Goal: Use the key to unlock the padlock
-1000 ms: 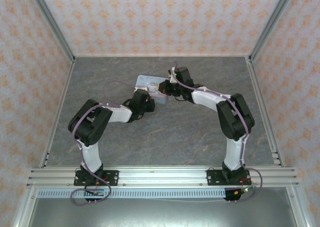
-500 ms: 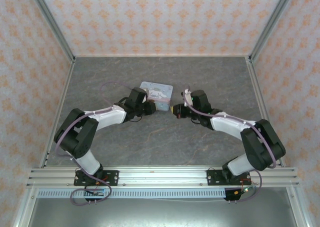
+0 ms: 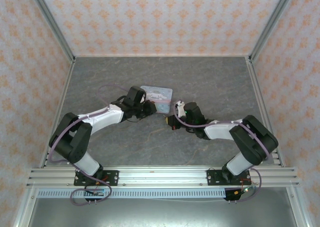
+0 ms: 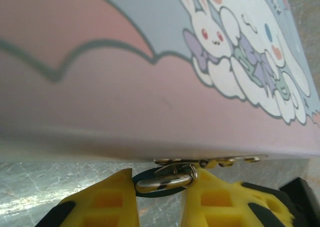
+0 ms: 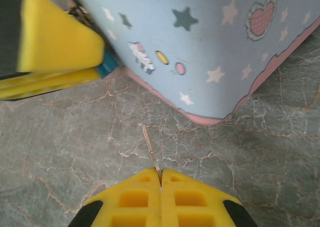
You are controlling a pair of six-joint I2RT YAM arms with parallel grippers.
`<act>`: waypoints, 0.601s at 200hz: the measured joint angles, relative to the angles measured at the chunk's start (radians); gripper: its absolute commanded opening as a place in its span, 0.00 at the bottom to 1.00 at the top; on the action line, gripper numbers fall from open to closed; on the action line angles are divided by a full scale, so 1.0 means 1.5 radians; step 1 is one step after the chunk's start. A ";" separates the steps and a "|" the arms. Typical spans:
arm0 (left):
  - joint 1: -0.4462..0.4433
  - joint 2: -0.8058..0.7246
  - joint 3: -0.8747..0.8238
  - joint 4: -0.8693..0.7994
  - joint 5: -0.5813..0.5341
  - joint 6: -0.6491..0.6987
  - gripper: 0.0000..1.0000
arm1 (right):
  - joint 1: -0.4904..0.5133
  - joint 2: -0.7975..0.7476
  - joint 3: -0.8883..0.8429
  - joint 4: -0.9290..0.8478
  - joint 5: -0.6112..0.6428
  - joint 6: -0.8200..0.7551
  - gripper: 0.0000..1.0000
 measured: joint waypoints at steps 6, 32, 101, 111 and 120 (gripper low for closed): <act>0.000 -0.002 0.000 -0.002 0.003 -0.004 0.15 | 0.000 0.009 0.000 0.012 -0.001 0.003 0.00; 0.000 -0.005 0.000 -0.004 0.011 -0.018 0.15 | 0.002 0.033 0.000 0.043 -0.005 0.011 0.00; 0.000 -0.005 0.000 -0.005 0.023 -0.035 0.15 | 0.017 0.052 0.004 0.074 -0.013 0.011 0.00; 0.000 -0.005 0.000 -0.006 0.023 -0.035 0.15 | 0.017 0.054 0.004 0.076 -0.013 0.011 0.00; 0.000 -0.005 0.000 -0.008 0.023 -0.035 0.15 | 0.017 0.055 0.005 0.076 -0.015 0.011 0.00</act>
